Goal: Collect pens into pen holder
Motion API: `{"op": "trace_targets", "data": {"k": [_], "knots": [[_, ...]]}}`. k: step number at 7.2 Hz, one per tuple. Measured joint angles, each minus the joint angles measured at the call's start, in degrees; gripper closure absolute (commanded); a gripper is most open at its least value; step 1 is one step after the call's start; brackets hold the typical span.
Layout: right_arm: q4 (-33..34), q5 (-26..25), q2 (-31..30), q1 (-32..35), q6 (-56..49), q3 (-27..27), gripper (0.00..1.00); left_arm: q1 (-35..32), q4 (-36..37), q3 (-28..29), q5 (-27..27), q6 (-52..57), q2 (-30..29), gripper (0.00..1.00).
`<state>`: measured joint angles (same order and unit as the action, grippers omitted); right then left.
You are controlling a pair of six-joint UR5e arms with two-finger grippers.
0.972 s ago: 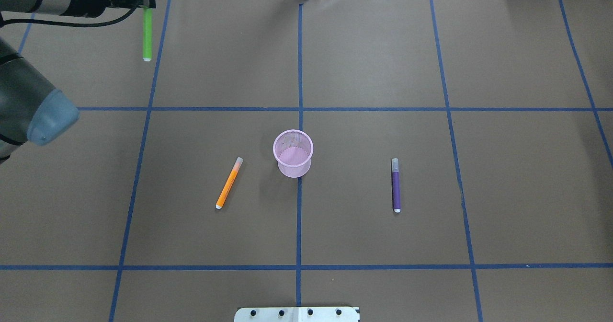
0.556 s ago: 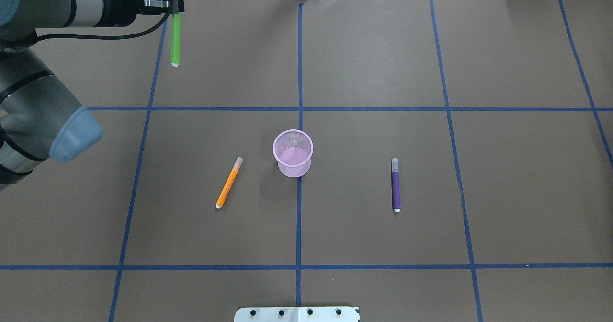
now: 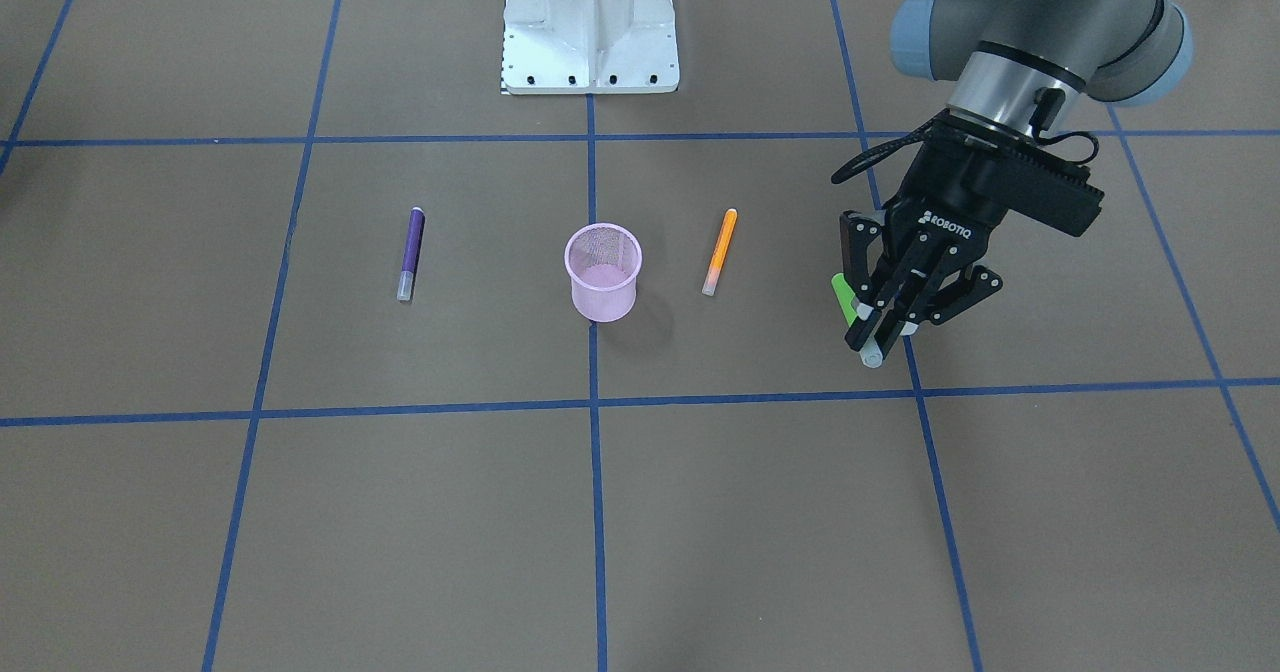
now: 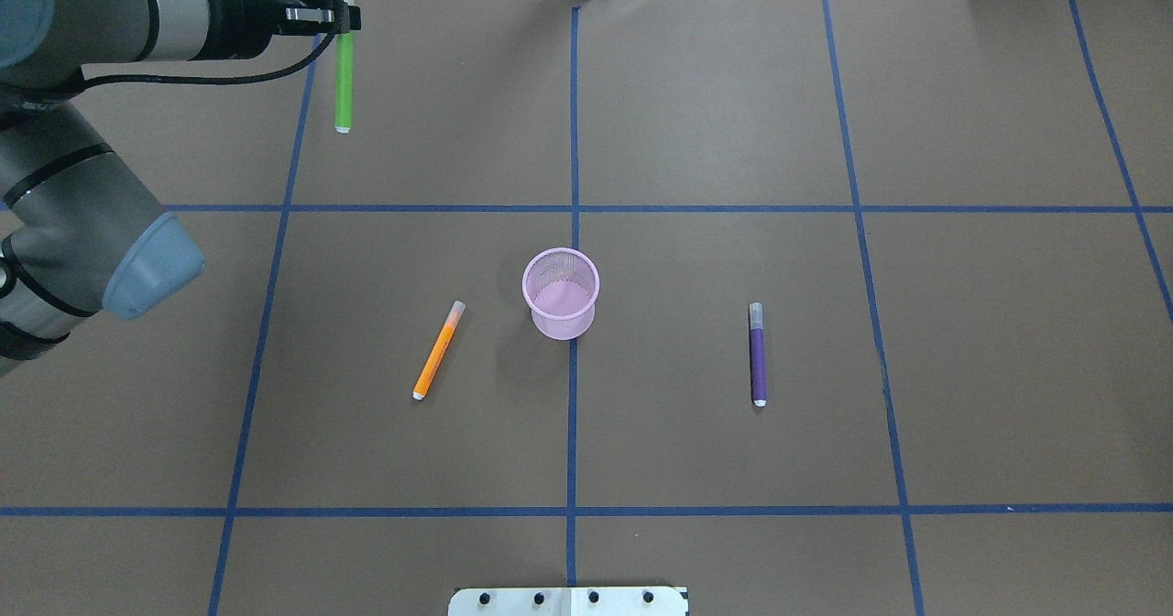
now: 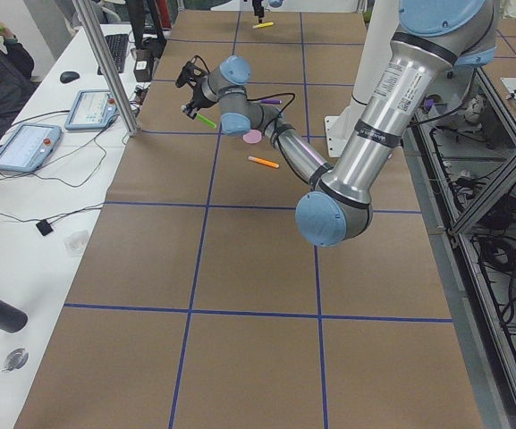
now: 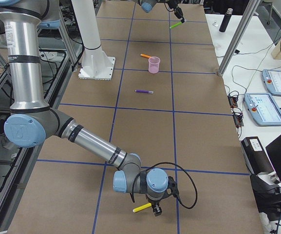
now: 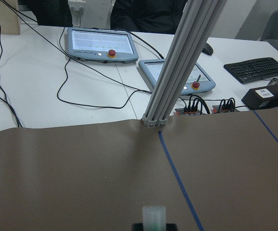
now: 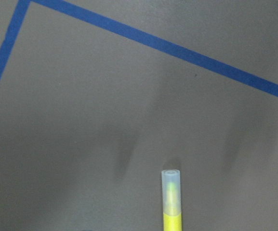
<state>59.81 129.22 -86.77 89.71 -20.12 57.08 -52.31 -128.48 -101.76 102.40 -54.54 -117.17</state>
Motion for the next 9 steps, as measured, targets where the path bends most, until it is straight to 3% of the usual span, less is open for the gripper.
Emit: {"op": "trace_targets", "data": {"k": [7, 9], "knots": [[-0.9, -0.8, 2.8, -0.6, 0.2, -6.3, 0.32, 0.0, -0.1, 0.4, 0.0, 0.4, 0.2, 1.00], [-0.8, -0.7, 2.5, -1.3, 0.4, -6.5, 0.40, 0.0, -0.2, 0.5, 0.0, 0.5, 0.4, 1.00]]}}
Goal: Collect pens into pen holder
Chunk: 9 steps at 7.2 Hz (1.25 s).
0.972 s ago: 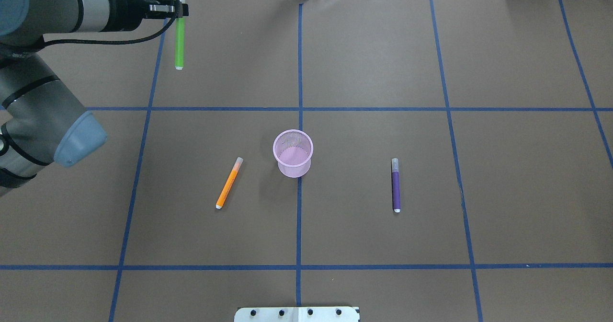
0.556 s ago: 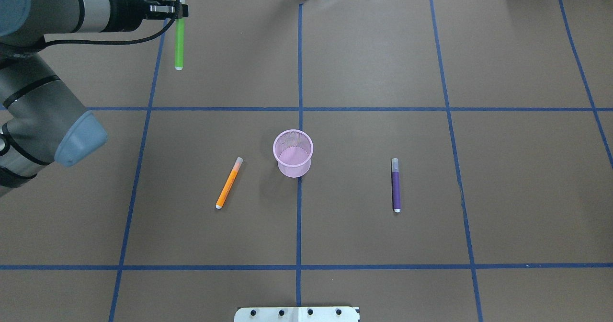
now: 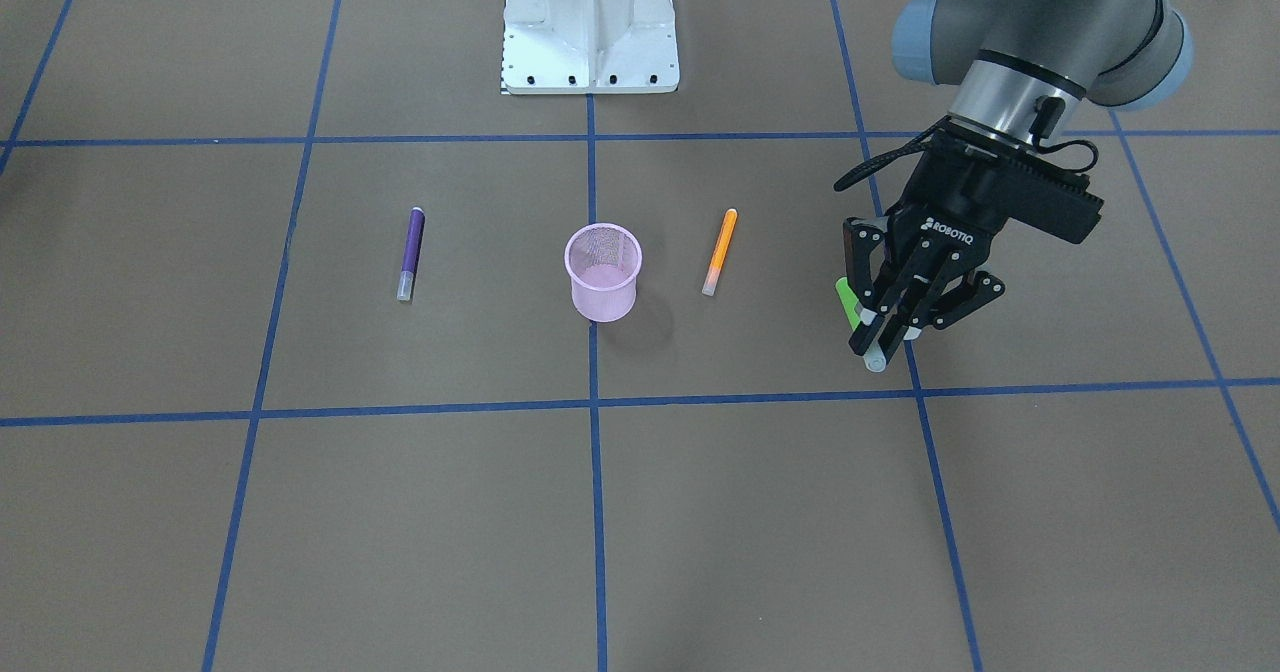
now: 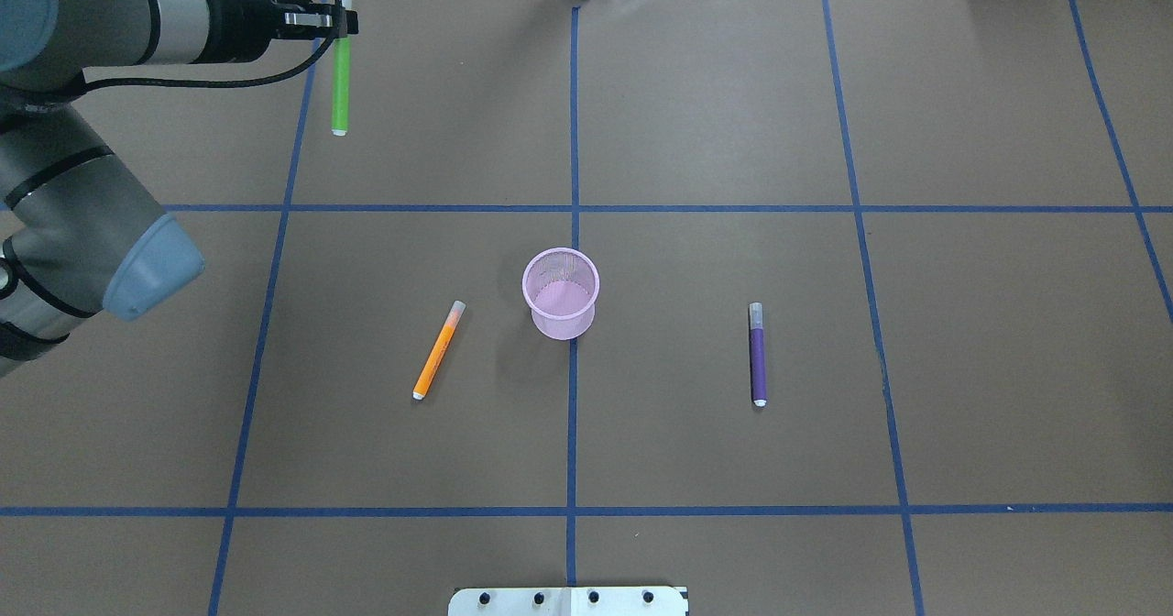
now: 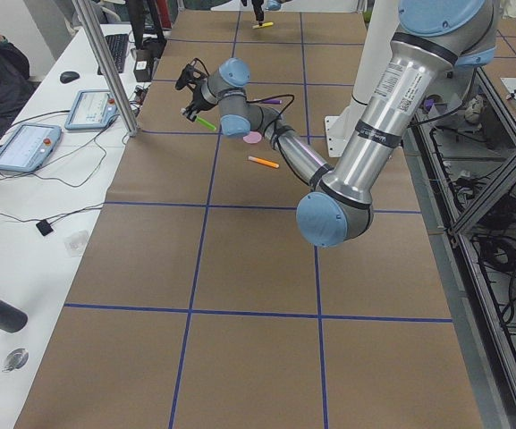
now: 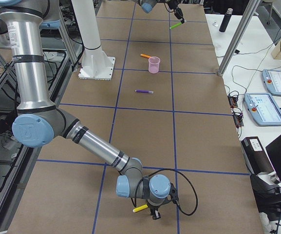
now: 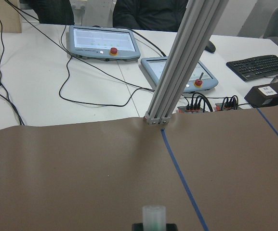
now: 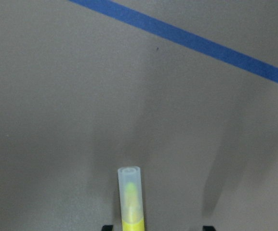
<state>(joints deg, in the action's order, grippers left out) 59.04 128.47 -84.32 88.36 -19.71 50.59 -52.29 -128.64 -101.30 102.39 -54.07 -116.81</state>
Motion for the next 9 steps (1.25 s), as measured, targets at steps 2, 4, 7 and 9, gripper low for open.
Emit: {"op": "trace_targets", "data": {"k": [2, 4, 7, 9], "knots": [[0.1, 0.0, -0.1, -0.4, 0.1, -0.1, 0.45, 0.0, 0.0, 0.0, 0.0, 0.1, 0.1, 1.00], [0.2, 0.0, -0.2, -0.6, 0.0, -0.1, 0.47, 0.0, 0.0, 0.0, 0.0, 0.1, 0.2, 1.00], [0.2, 0.0, -0.2, -0.8, 0.0, -0.1, 0.91, 0.0, 0.0, 0.0, 0.0, 0.1, 0.2, 1.00], [0.3, 0.0, -0.3, -0.9, 0.0, -0.2, 1.00, 0.0, 0.0, -0.2, 0.0, 0.0, 0.3, 1.00]]}}
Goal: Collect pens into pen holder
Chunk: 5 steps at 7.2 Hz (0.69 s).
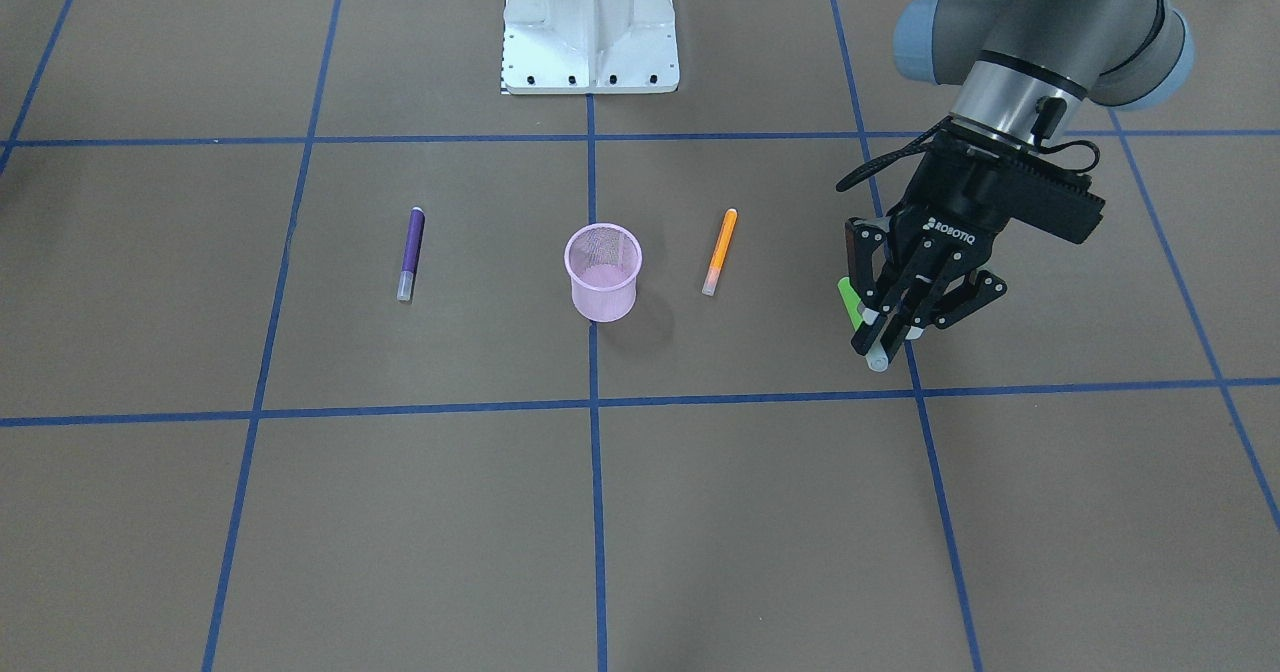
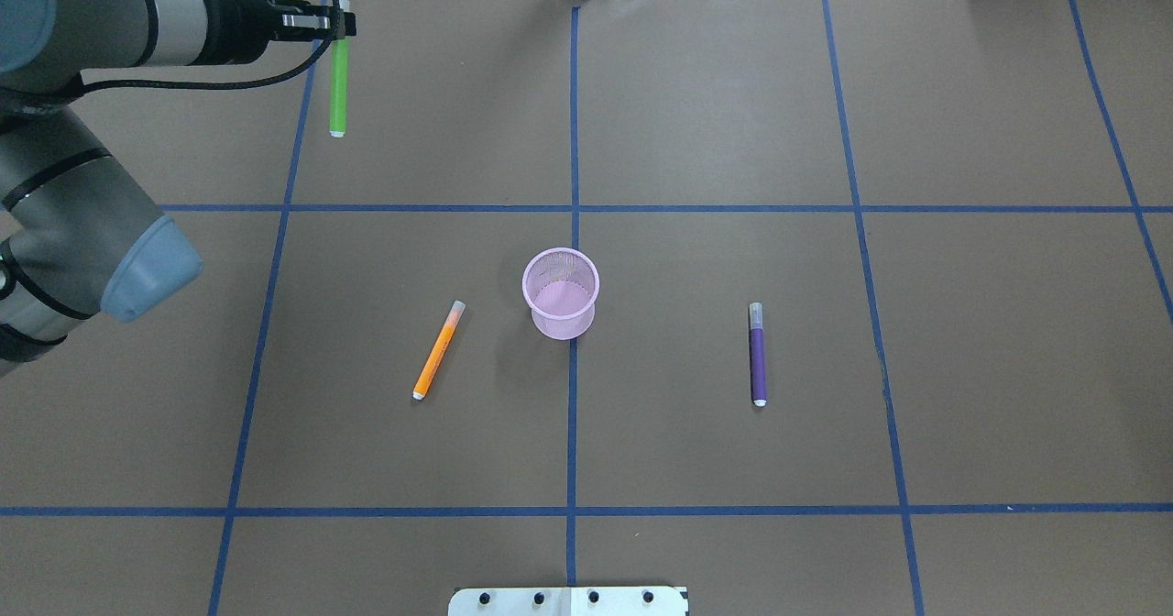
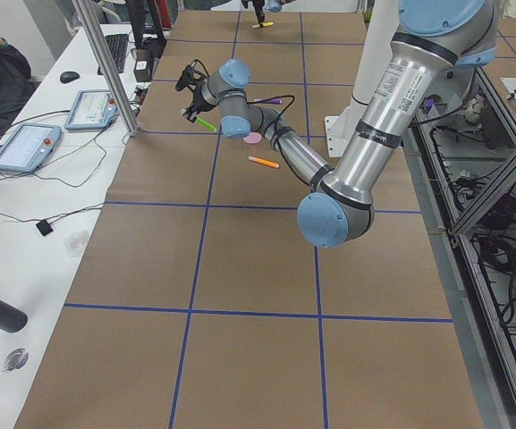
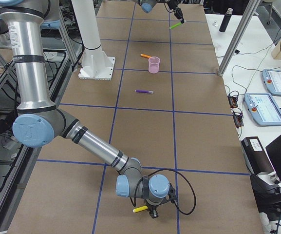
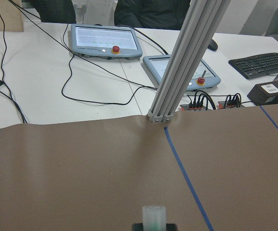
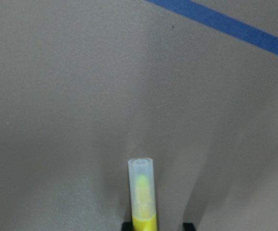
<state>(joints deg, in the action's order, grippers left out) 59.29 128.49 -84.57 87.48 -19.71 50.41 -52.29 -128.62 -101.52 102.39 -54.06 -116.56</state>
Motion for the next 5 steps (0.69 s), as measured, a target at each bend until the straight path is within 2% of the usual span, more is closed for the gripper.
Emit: {"op": "trace_targets", "data": {"k": [3, 5], "knots": [[0.2, 0.3, 0.3, -0.1, 0.0, 1.3, 1.00, 0.0, 0.0, -0.3, 0.0, 0.1, -0.2, 1.00], [2.4, 2.2, 0.6, 0.0, 1.0, 5.5, 1.00, 2.5, -2.8, -0.5, -1.1, 0.2, -0.4, 1.00]]}}
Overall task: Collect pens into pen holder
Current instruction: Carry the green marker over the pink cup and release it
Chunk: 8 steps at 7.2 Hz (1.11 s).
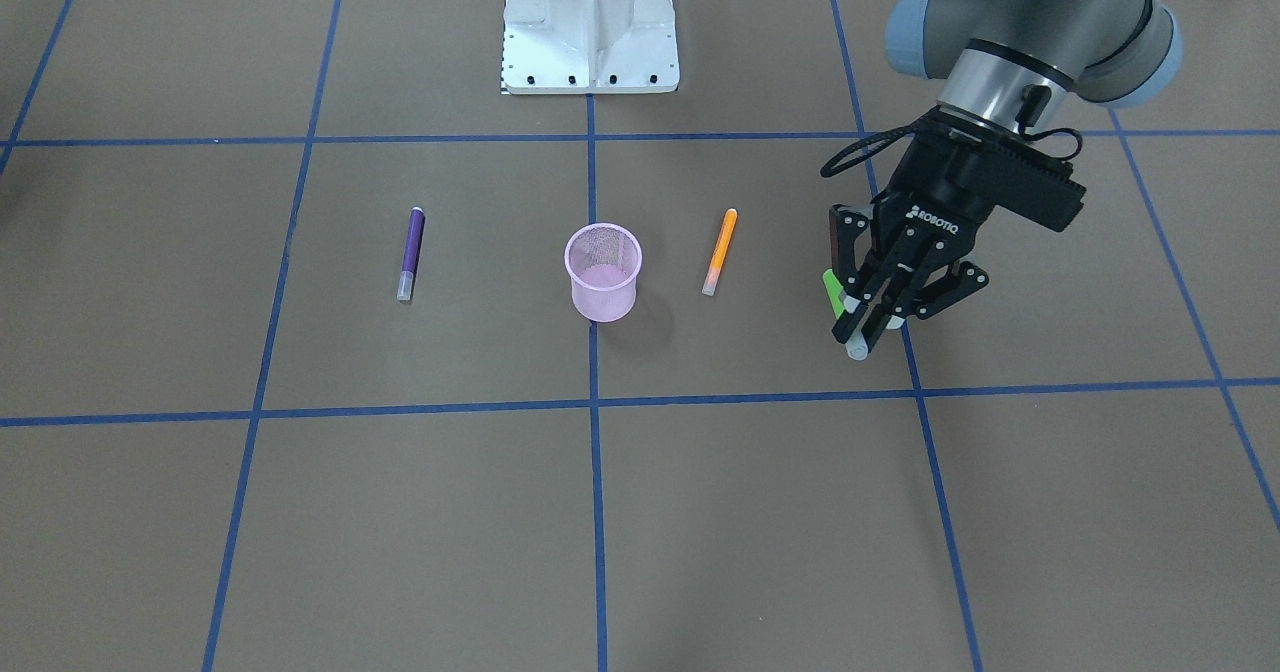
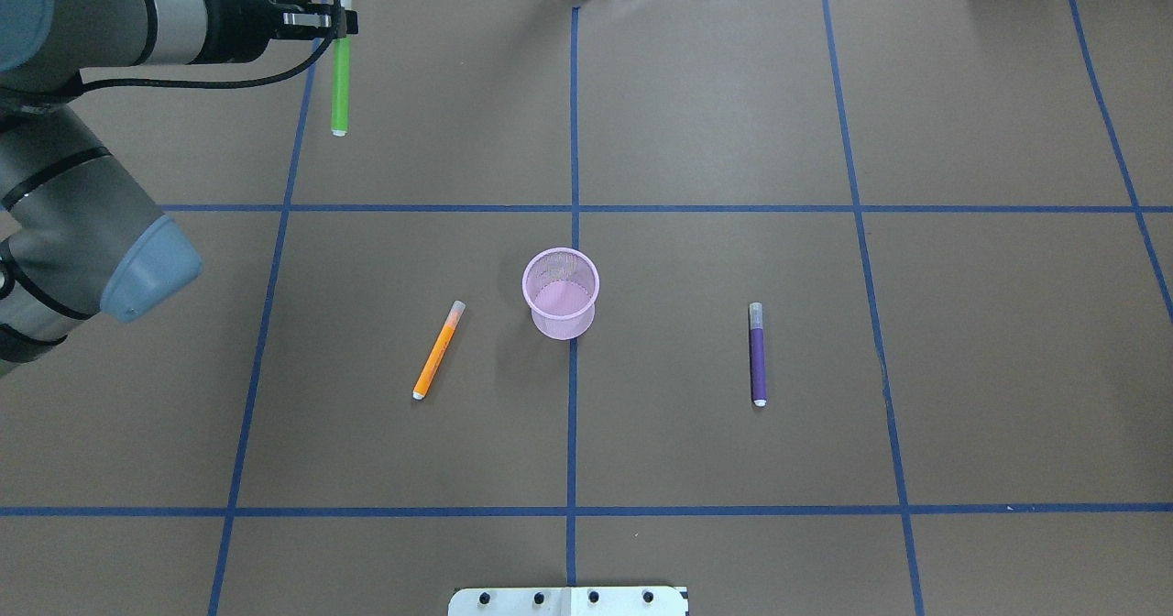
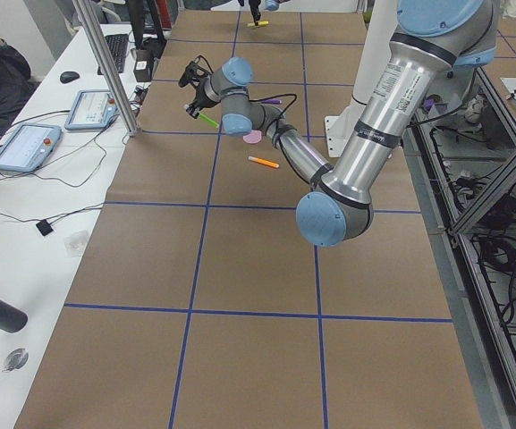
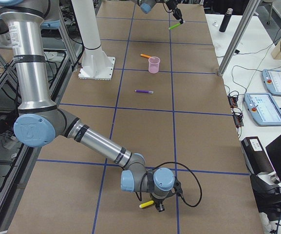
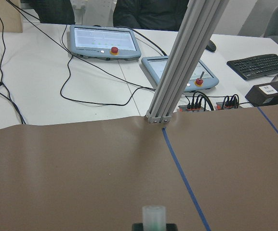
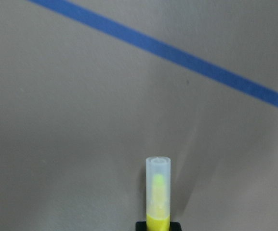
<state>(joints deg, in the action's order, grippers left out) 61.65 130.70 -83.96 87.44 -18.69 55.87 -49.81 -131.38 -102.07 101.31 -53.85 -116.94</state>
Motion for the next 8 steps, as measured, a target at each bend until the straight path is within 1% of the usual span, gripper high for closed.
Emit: {"op": "trace_targets", "data": {"k": [2, 3, 4, 5, 6, 8], "knots": [[6.3, 3.7, 0.2, 0.0, 3.9, 8.5, 1.00, 7.3, -6.8, -0.1, -6.2, -0.5, 0.1, 1.00], [8.6, 4.6, 0.2, 0.0, 5.0, 11.9, 1.00, 10.1, -10.7, 0.2, -7.9, -1.3, 0.2, 1.00], [10.0, 6.3, 0.2, 0.0, 5.4, 14.0, 1.00, 12.4, -16.0, 1.6, -8.8, -3.0, 0.0, 1.00], [10.6, 8.5, 0.2, 0.0, 5.6, 15.3, 1.00, 14.7, -21.2, 4.0, -10.3, -4.6, -0.5, 1.00], [10.7, 9.6, 0.3, 0.0, 6.8, 16.9, 1.00, 17.0, -24.9, 6.6, -12.9, -5.3, -1.4, 1.00], [10.7, 10.2, 0.4, 0.0, 11.3, 21.1, 1.00, 21.4, -28.9, 12.1, -17.8, -5.6, -4.3, 1.00]]}}
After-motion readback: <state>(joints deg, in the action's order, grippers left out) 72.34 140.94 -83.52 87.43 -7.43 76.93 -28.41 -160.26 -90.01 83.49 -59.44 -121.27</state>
